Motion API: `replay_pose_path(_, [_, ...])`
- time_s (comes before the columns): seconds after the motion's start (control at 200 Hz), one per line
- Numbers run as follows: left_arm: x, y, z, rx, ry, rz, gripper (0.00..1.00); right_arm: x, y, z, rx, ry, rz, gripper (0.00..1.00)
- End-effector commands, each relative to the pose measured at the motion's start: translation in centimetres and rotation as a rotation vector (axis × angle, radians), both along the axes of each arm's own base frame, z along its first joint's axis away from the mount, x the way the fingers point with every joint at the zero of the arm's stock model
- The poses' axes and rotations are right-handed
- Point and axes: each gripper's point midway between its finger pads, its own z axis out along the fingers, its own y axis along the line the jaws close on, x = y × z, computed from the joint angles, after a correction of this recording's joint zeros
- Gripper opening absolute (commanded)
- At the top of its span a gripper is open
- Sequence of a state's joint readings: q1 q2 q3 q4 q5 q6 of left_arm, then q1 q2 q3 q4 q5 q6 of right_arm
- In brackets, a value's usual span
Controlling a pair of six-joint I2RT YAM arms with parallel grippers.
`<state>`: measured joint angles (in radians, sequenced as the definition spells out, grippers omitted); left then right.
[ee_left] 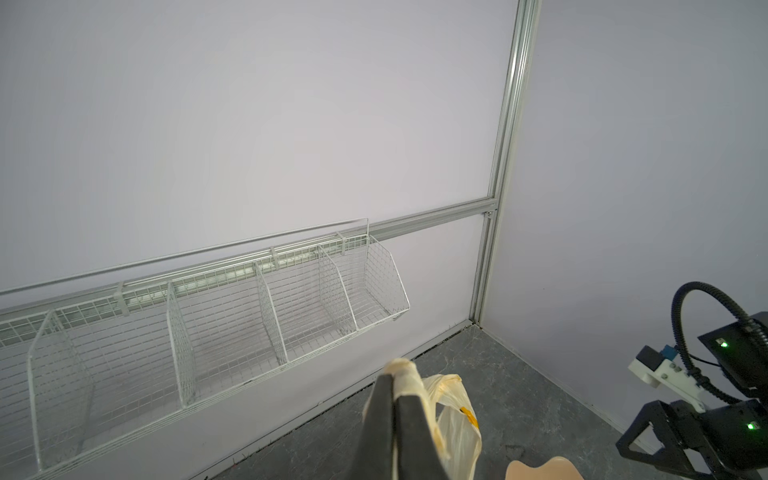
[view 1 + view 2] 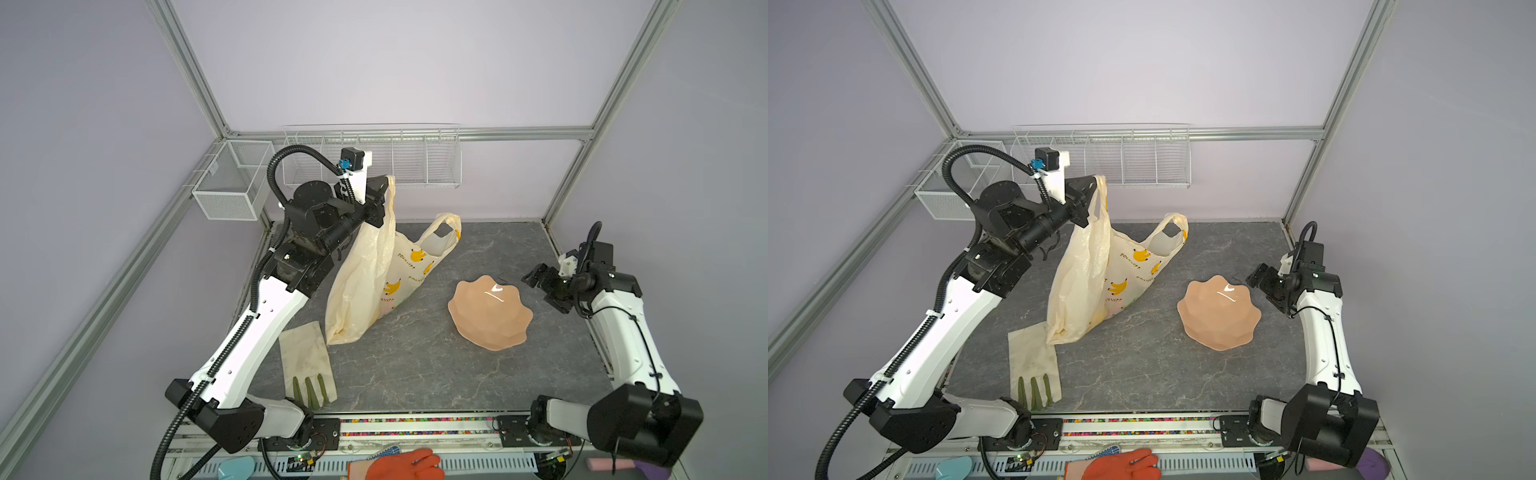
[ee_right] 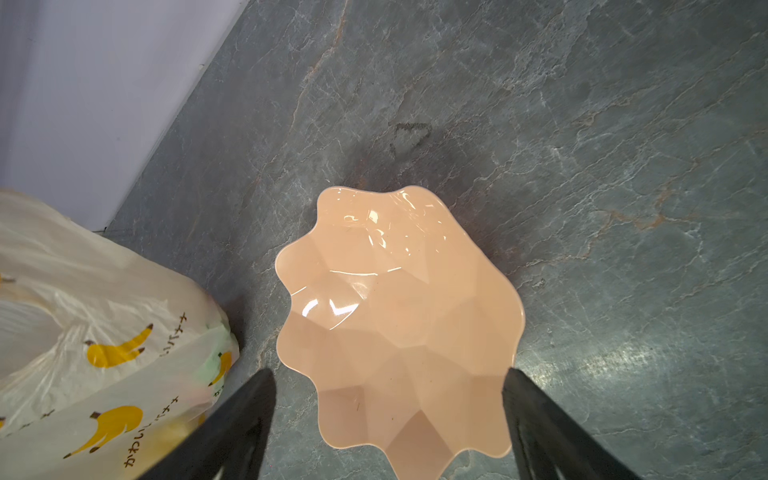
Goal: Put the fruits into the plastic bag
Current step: 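Set the bag upright on the table and open the left gripper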
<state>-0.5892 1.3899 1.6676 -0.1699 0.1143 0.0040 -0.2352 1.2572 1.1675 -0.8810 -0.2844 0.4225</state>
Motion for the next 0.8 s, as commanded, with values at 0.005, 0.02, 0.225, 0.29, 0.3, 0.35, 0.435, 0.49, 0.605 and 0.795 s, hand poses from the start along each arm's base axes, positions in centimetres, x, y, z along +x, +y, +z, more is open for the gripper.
replay_pose_path(0.005, [-0.4,-0.2,3.3,-0.085,-0.105,-0.026,0.0,-0.4,-0.2,-0.1,-0.01,-0.006,-0.013,0.88])
replay_pose_path(0.02, [-0.4,-0.3,3.3,-0.093,-0.109,-0.028,0.0,-0.5,-0.2,-0.2,-0.011,-0.003,-0.014,0.88])
replay_pose_path(0.225, [0.0,-2.3,1.8,-0.113,-0.089,-0.104,0.0,-1.4,0.1,-2.1,0.013,0.025,-0.026,0.88])
replay_pose_path(0.29, [-0.3,-2.1,0.3,-0.116,-0.064,-0.106,0.0,-1.7,0.3,-2.5,0.017,0.035,-0.018,0.88])
replay_pose_path(0.3, [-0.5,-2.0,0.1,-0.117,-0.063,-0.108,0.0,-1.8,0.3,-2.5,0.017,0.036,-0.016,0.88])
replay_pose_path(0.35, [-1.2,-1.7,-1.3,-0.116,-0.047,-0.106,0.0,-2.1,0.5,-2.7,0.019,0.037,-0.012,0.88])
replay_pose_path(0.435, [-3.1,-1.5,-3.8,-0.095,-0.002,-0.113,0.0,-2.4,0.7,-2.9,0.024,0.033,-0.004,0.88])
replay_pose_path(0.49, [-4.5,-1.6,-5.3,-0.078,0.03,-0.122,0.0,-2.6,0.9,-3.0,0.029,0.033,0.0,0.88])
replay_pose_path(0.605, [-6.9,-1.4,-7.6,-0.066,0.105,-0.14,0.26,-2.8,1.0,-3.3,0.035,0.041,0.009,0.88])
replay_pose_path(0.795, [-9.7,0.8,-9.1,-0.056,0.289,-0.143,0.59,-3.4,1.0,-3.7,0.026,0.069,0.025,0.88])
